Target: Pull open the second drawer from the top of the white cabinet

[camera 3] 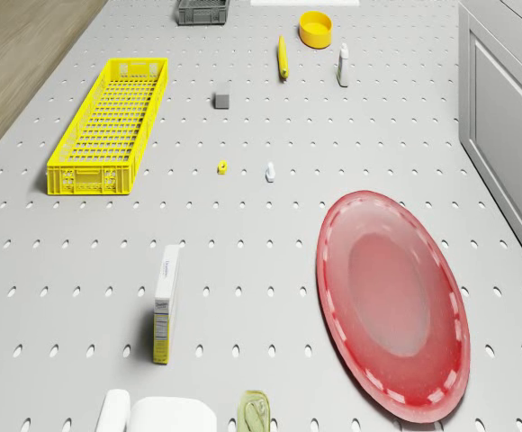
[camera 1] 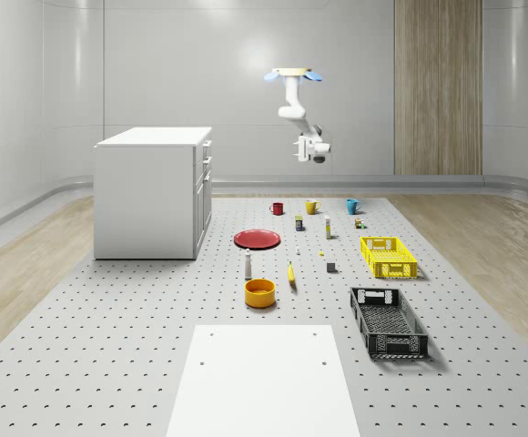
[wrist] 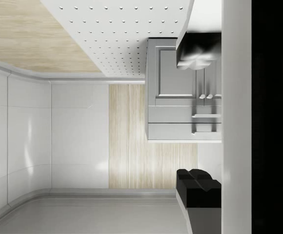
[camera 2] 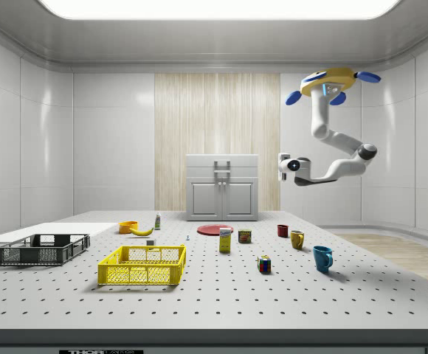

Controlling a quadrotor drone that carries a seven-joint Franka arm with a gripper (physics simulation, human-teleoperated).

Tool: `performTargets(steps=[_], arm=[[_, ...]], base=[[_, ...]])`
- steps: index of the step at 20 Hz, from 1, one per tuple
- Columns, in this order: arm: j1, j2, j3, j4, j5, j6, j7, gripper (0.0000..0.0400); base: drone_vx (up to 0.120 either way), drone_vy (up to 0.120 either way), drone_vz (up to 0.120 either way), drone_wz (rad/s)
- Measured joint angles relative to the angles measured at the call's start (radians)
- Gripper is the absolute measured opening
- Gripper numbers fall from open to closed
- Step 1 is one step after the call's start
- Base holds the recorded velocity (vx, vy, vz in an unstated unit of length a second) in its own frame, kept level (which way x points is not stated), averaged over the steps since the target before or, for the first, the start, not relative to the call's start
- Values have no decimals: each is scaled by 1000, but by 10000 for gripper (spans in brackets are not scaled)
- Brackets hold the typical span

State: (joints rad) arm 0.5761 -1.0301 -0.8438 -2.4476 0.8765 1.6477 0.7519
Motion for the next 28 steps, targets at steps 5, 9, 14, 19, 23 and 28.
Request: performTargets(steps=[5, 9, 14, 19, 23, 28], arm=[[16, -16, -6, -2, -13, 15, 11, 300], [28, -29, -10, -4, -22, 26, 19, 300], [42, -44, -14, -6, -34, 39, 28, 300], [55, -57, -19, -7, -45, 51, 37, 300], [64, -67, -22, -9, -53, 60, 44, 300], [75, -79, -25, -10, -63, 70, 52, 300]], base=[[120, -120, 0, 0], [120, -120, 0, 0], [120, -120, 0, 0], [120, -120, 0, 0], [120, -120, 0, 0], [120, -120, 0, 0]])
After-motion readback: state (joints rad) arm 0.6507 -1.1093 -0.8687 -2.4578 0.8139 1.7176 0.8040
